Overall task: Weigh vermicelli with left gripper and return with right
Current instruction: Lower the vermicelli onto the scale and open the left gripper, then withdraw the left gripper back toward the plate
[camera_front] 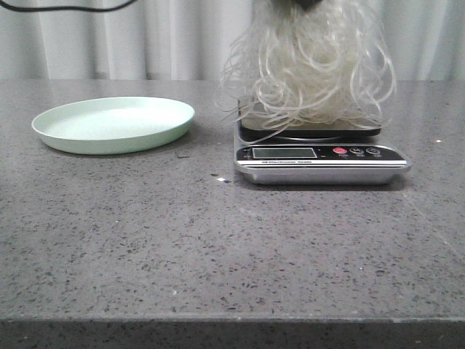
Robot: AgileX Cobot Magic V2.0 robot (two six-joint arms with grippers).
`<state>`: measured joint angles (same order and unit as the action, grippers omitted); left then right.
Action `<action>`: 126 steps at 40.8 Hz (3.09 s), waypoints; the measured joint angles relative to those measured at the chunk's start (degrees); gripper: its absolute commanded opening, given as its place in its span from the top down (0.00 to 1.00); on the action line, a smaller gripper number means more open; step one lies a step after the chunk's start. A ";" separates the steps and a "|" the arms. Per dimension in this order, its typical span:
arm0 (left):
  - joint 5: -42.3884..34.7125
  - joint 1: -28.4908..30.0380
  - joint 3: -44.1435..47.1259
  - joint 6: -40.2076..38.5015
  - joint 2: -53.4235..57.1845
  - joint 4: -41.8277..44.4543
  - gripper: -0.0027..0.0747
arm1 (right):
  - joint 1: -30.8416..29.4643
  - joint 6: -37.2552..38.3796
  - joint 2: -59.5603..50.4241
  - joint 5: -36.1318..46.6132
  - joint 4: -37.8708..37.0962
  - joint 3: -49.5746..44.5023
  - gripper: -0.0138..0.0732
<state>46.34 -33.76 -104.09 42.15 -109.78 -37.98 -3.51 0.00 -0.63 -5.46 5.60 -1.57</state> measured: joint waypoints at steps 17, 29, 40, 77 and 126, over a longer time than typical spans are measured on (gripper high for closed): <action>-0.34 -0.24 -0.13 0.00 -2.03 2.41 0.66 | 0.00 0.00 0.00 0.00 0.00 0.00 0.67; 0.16 -0.24 -0.13 0.00 -2.03 2.63 0.36 | 0.00 0.00 0.00 0.00 0.00 0.00 0.67; 1.47 -0.24 -0.13 0.00 -0.84 2.99 0.35 | 0.00 0.00 0.00 0.00 0.10 0.00 0.67; 23.08 23.98 -0.13 -9.36 17.68 7.29 0.65 | 0.00 0.00 0.00 0.00 0.10 0.00 0.67; -27.77 30.91 72.56 -20.94 76.58 27.26 0.79 | 0.00 0.00 0.00 2.77 1.92 9.33 0.67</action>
<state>18.58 -2.84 -31.53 21.20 -33.20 -10.72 -3.51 0.00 -0.63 -2.69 7.51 7.76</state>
